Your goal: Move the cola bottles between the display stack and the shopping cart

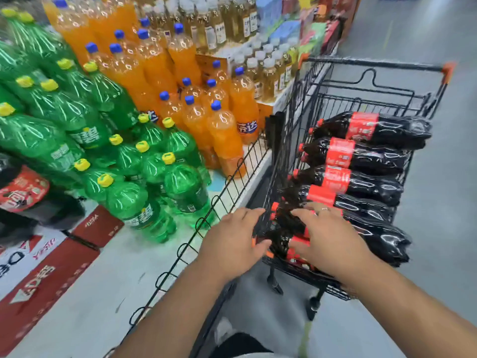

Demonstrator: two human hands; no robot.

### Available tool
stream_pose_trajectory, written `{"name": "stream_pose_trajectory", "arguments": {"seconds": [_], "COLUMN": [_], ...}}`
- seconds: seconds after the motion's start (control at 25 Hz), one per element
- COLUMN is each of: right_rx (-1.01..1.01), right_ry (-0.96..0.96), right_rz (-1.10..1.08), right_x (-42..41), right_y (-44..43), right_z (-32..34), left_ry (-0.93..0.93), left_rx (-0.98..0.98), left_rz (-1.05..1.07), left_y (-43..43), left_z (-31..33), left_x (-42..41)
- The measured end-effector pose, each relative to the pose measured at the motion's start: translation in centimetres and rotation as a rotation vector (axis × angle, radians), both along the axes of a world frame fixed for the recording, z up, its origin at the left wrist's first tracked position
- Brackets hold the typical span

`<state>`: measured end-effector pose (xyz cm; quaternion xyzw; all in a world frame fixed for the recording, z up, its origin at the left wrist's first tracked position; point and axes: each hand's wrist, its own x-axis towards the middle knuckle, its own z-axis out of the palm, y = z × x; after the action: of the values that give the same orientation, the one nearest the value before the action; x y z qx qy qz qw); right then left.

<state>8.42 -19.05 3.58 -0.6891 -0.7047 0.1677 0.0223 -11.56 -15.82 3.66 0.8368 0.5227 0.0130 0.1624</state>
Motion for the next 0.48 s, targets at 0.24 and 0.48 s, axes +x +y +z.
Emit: {"name": "stream_pose_trajectory", "arguments": {"seconds": [0.24,0.48], "right_rx": [-0.057,-0.113], "right_ry": [0.008,-0.012], "right_rz": [-0.194,-0.342], "right_x": [6.4,10.3], "right_y": [-2.3,-2.5], "right_z": [-1.1,-3.9], "left_ry": [0.072,0.067], "left_rx": [-0.043,-0.132], "left_rz": [-0.179,-0.288], "left_y": [1.0,3.7], "left_z": [-0.8,-3.6], "left_x": [6.9,11.2]}}
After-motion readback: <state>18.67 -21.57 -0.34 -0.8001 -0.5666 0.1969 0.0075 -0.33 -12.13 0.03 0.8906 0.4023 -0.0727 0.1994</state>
